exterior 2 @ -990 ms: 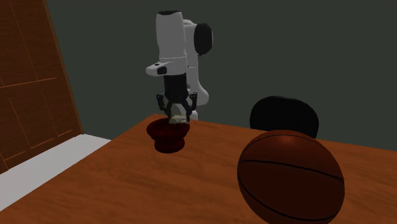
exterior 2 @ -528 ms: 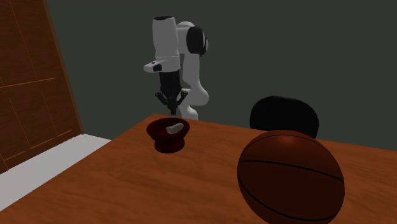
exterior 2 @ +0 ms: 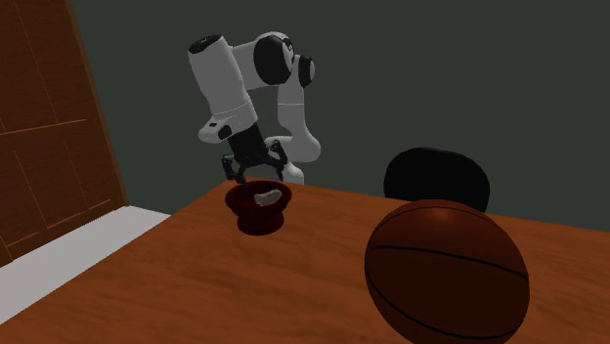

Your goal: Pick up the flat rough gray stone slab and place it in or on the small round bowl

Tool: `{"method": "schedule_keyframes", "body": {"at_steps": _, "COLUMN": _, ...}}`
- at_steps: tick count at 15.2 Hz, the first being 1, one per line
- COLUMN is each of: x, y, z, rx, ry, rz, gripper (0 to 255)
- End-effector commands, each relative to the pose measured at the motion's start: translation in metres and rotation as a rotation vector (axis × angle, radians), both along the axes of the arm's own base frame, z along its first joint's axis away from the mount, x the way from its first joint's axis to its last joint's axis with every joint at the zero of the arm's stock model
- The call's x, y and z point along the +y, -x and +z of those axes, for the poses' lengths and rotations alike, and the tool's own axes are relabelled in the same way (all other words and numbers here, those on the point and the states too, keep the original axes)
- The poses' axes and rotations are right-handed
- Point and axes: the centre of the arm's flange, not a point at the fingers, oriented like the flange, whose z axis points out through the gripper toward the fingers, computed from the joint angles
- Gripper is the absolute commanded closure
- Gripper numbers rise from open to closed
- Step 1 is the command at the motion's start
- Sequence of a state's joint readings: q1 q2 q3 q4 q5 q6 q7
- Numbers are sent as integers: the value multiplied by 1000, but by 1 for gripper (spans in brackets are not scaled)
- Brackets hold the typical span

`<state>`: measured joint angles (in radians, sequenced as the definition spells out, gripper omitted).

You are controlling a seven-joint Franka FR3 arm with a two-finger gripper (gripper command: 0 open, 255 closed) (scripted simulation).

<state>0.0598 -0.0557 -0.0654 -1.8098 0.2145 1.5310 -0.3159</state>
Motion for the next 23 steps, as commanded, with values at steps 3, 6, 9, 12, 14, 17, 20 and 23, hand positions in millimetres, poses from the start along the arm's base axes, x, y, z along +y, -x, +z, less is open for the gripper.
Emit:
{"method": "schedule_keyframes", "body": {"at_steps": 3, "x": 4, "y": -1, "z": -21, "rx": 11, "ry": -14, "rz": 18, "gripper": 0}}
{"method": "schedule_keyframes", "body": {"at_steps": 6, "x": 7, "y": 3, "z": -33, "rx": 11, "ry": -14, "rz": 18, "gripper": 0}}
{"method": "schedule_keyframes", "body": {"at_steps": 9, "x": 7, "y": 3, "z": -33, "rx": 11, "ry": -14, "rz": 18, "gripper": 0}}
{"method": "schedule_keyframes", "body": {"at_steps": 12, "x": 7, "y": 3, "z": -33, "rx": 11, "ry": -14, "rz": 18, "gripper": 0}}
{"method": "schedule_keyframes", "body": {"at_steps": 14, "x": 7, "y": 3, "z": -33, "rx": 11, "ry": -14, "rz": 18, "gripper": 255}}
{"method": "schedule_keyframes", "body": {"at_steps": 17, "x": 7, "y": 3, "z": -33, "rx": 11, "ry": -14, "rz": 18, "gripper": 255}}
{"method": "schedule_keyframes", "body": {"at_steps": 20, "x": 7, "y": 3, "z": -33, "rx": 11, "ry": -14, "rz": 18, "gripper": 255}}
{"method": "schedule_keyframes", "body": {"at_steps": 23, "x": 7, "y": 3, "z": -33, "rx": 11, "ry": -14, "rz": 18, "gripper": 255}}
